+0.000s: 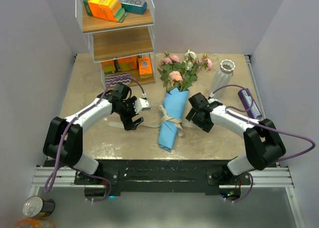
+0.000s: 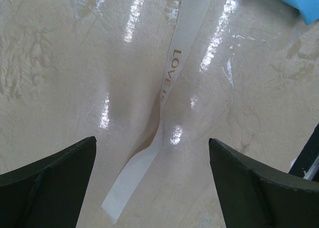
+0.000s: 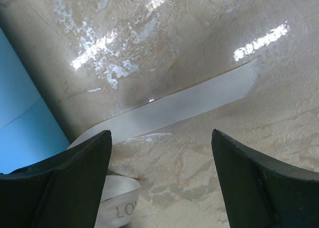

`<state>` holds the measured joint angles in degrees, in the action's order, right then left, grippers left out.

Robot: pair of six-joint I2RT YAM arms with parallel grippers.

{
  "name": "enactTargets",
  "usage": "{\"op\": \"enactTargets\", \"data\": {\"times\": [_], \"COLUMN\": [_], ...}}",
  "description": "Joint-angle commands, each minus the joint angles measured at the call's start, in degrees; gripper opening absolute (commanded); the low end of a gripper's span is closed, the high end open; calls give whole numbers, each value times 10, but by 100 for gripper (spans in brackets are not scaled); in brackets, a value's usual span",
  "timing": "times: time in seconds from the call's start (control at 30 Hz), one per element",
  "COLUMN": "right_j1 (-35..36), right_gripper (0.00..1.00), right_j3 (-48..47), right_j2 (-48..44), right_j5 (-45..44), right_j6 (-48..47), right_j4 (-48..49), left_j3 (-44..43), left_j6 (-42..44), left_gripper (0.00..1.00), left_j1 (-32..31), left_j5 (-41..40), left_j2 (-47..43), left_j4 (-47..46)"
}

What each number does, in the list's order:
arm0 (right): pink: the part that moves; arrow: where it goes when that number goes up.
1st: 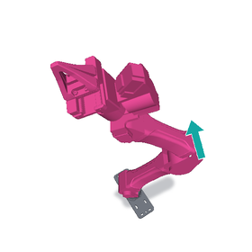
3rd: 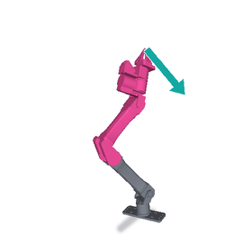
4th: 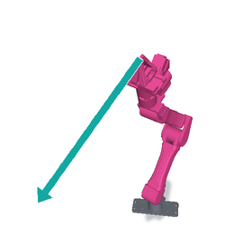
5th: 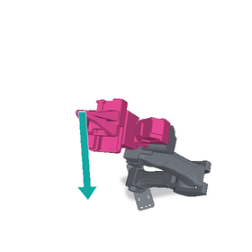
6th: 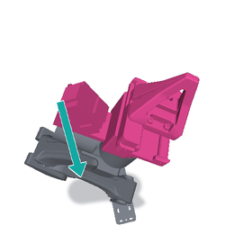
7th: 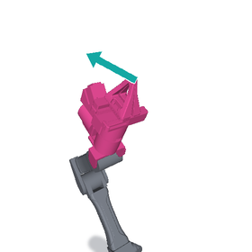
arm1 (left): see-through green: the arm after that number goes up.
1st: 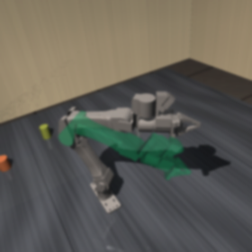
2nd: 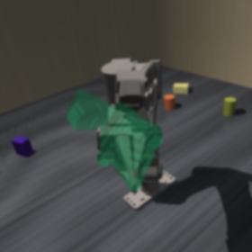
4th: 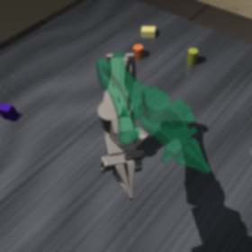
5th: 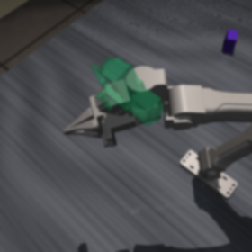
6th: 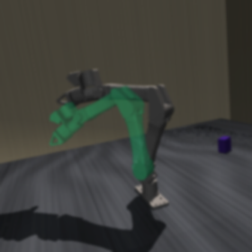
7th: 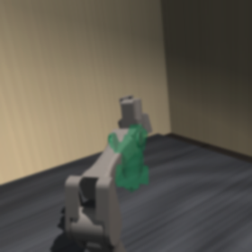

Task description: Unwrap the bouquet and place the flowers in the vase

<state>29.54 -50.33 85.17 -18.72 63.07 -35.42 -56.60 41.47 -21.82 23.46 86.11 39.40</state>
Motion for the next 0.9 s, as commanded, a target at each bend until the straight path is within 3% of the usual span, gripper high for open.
{"op": "enactTargets", "data": {"times": [0.0,0.23,0.47,0.63,0.77,0.87], "right_j1": [-4,-8,-8,-9,-6,-5], "right_gripper": [83,82,79,74,62,44], "right_j3": [12,17,14,43,44,33], "right_j2": [-8,25,74,75,105,133], "right_j5": [-40,-33,-21,-20,-1,7], "right_j6": [39,72,94,108,104,96], "right_j4": [30,47,55,70,83,83], "left_j3": [10,13,18,32,37,36], "left_j6": [18,19,27,27,27,26], "left_gripper": [99,96,82,79,75,67], "left_j1": [-20,-51,-52,-52,-52,-52], "left_j5": [-25,-62,-76,-87,-92,-94], "left_j2": [27,59,72,66,67,70], "left_j4": [-55,-98,-105,-120,-123,-125]}}
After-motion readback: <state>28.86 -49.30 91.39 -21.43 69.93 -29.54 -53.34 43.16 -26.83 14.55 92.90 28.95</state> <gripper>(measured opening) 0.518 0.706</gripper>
